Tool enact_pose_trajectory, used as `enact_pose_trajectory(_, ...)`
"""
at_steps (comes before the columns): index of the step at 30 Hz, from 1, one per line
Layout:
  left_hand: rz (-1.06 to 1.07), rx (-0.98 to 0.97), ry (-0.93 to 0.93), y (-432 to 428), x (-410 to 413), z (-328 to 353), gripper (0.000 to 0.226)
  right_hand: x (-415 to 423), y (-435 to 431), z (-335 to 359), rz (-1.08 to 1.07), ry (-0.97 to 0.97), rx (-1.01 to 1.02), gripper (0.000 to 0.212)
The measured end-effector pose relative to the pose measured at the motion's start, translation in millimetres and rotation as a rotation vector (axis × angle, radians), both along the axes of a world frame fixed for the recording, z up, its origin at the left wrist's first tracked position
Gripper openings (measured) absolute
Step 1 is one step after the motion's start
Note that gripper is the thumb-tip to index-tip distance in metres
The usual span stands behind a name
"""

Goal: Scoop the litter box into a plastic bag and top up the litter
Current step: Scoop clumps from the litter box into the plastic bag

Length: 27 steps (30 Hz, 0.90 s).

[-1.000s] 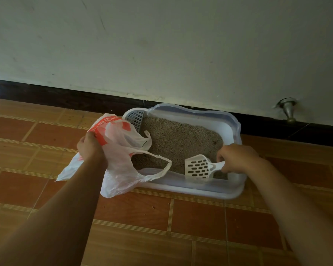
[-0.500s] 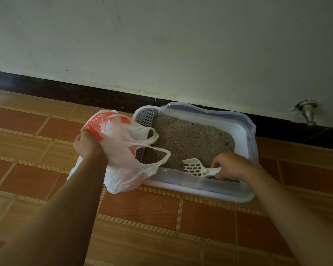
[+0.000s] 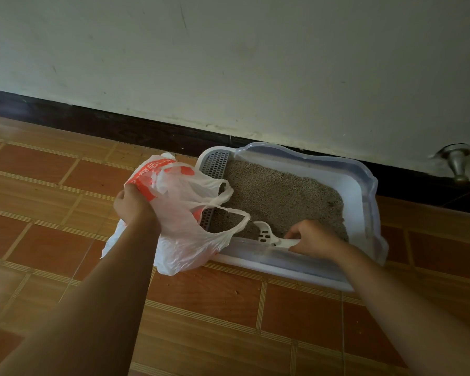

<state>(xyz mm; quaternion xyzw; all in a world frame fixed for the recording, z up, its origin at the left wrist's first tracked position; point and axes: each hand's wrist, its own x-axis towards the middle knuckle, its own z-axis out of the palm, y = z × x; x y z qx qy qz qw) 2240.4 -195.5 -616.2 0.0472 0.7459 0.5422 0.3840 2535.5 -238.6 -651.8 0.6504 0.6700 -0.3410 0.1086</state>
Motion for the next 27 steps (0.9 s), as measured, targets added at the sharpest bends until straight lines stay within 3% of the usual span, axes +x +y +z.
enact_pose_trajectory(12, -0.058, 0.014, 0.030, 0.0, 1.9, -5.0, 0.021, -5.9, -0.5, -10.4, -0.129, 0.179, -0.018, 0.027)
enact_pose_trajectory(22, -0.057, 0.047, 0.027, -3.5, 2.6, -2.7, 0.015, -4.3, -2.4, -8.0, -0.191, 0.214, -0.015, 0.025)
enact_pose_trajectory(27, -0.065, 0.032, 0.017, -5.0, 1.5, -0.6, 0.031, 0.2, -2.9, -5.0, -0.226, 0.236, 0.012, 0.022)
